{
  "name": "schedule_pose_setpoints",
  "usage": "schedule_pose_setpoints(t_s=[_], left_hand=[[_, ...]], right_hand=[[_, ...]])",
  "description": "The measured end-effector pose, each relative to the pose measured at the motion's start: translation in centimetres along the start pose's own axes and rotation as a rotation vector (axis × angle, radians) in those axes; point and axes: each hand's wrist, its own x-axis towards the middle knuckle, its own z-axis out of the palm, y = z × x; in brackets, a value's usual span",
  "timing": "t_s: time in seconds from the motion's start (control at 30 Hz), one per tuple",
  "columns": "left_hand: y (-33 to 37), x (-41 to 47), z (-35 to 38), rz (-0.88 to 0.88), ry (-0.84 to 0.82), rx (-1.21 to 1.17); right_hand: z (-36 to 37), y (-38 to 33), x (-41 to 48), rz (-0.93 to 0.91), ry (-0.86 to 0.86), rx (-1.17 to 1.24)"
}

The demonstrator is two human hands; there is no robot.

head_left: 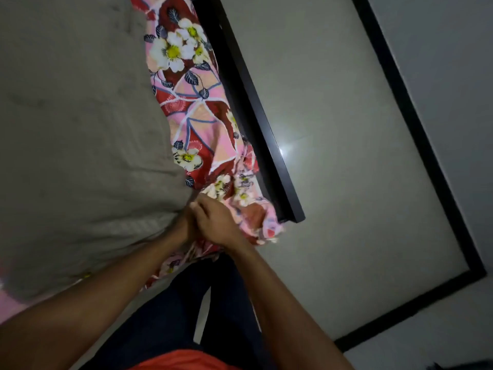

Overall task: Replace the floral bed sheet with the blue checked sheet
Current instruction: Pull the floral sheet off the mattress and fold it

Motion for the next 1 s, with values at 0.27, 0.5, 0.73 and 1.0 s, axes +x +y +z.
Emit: schedule_pose_setpoints(t_s=[0.27,0.5,0.73,1.0], left_hand=[[-3.1,-2.8,-6.8,-0.298,0.255,-0.032],[2.2,1.3,-3.9,-0.565,0.545,-0.167],[8.1,8.0,-1.9,-0.663,0.944,-0.341],[18.4,17.0,-2.2,-0.668,1.001,-0.642]], right_hand=[[-0.8,-3.2,4.8,0.45,-0.279,0.337],[-5.8,1.0,9.0,0.336,-0.375,-0.211],[-16.2,5.8,15.6,0.207,-0.667,-0.382],[-31.3,5.4,24.2,0.221,-0.634,-0.328]])
